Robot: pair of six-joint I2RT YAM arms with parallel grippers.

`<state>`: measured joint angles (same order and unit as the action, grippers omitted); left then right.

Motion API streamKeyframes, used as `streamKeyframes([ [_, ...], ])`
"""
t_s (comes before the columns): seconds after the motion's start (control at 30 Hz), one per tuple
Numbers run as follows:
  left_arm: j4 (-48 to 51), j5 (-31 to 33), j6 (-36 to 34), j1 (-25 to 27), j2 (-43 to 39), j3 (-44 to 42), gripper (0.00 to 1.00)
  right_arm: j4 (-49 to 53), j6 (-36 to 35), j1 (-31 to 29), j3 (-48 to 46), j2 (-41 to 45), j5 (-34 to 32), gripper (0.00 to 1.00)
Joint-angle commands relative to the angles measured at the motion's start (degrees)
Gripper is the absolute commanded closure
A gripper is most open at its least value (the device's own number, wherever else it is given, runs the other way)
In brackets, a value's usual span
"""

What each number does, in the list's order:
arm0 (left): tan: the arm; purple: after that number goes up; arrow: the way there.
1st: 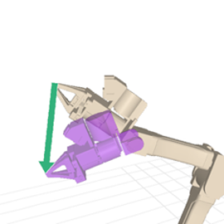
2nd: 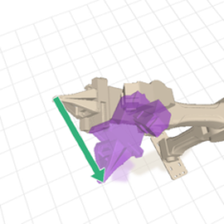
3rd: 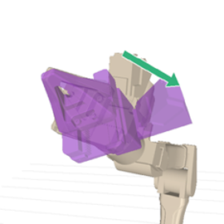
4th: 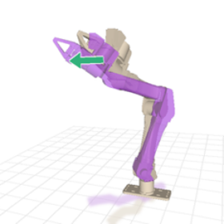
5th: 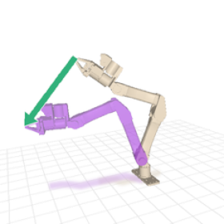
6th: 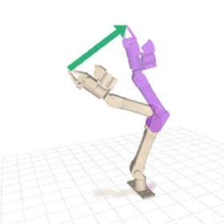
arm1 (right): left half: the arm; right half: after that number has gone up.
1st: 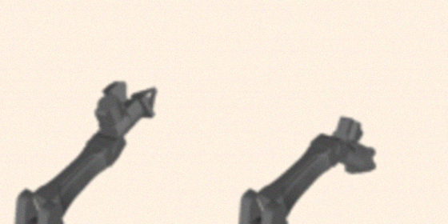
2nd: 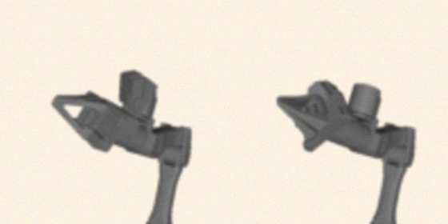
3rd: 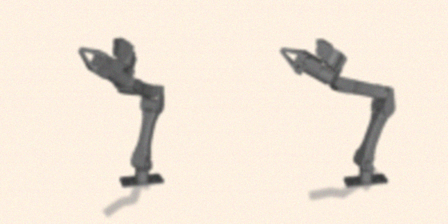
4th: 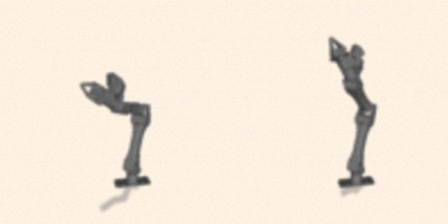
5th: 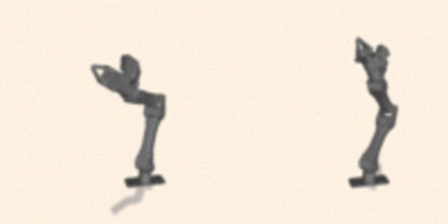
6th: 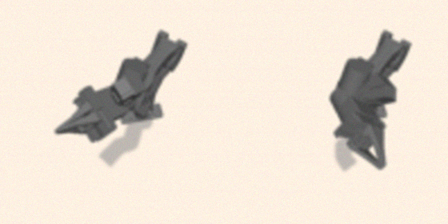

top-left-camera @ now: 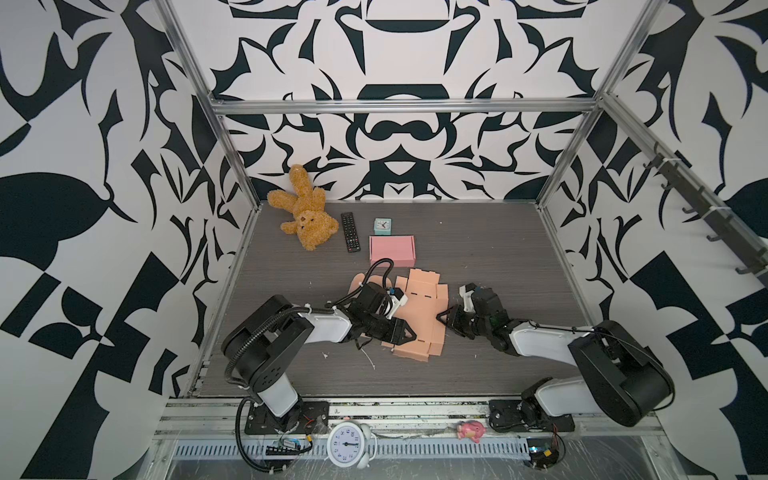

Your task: Fold the paper box

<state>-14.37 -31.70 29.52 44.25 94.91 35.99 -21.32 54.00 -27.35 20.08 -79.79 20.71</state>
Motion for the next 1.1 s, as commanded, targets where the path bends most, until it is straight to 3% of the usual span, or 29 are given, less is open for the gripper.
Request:
streamKeyframes([
  [0.0, 0.6, 0.6, 0.5, 0.7, 0.0, -0.3, 0.48, -1.3, 0.4, 0.3, -0.6, 1.7, 0.2, 0.79],
  [0.47, 1.0, 1.5, 1.2, 2.0, -2.4, -1.4, 0.48, 10.5, -6.9, 0.4, 2.4, 5.6, 0.6, 0.95],
  [0.63, 2.4, 1.7, 1.4, 2.0, -7.2, -2.1, 0.48, 17.1, -11.0, 0.5, 3.7, 7.8, 0.1, 1.00],
  [0.87, 12.4, 5.1, -1.9, 1.8, -11.6, 0.4, 0.48, 25.6, -18.8, 1.2, 7.7, 8.5, 1.9, 1.00],
  [1.07, 12.5, 5.3, -0.5, 0.3, -14.1, -0.3, 0.48, 30.7, -25.0, 2.0, 12.8, 4.7, 4.8, 1.00],
])
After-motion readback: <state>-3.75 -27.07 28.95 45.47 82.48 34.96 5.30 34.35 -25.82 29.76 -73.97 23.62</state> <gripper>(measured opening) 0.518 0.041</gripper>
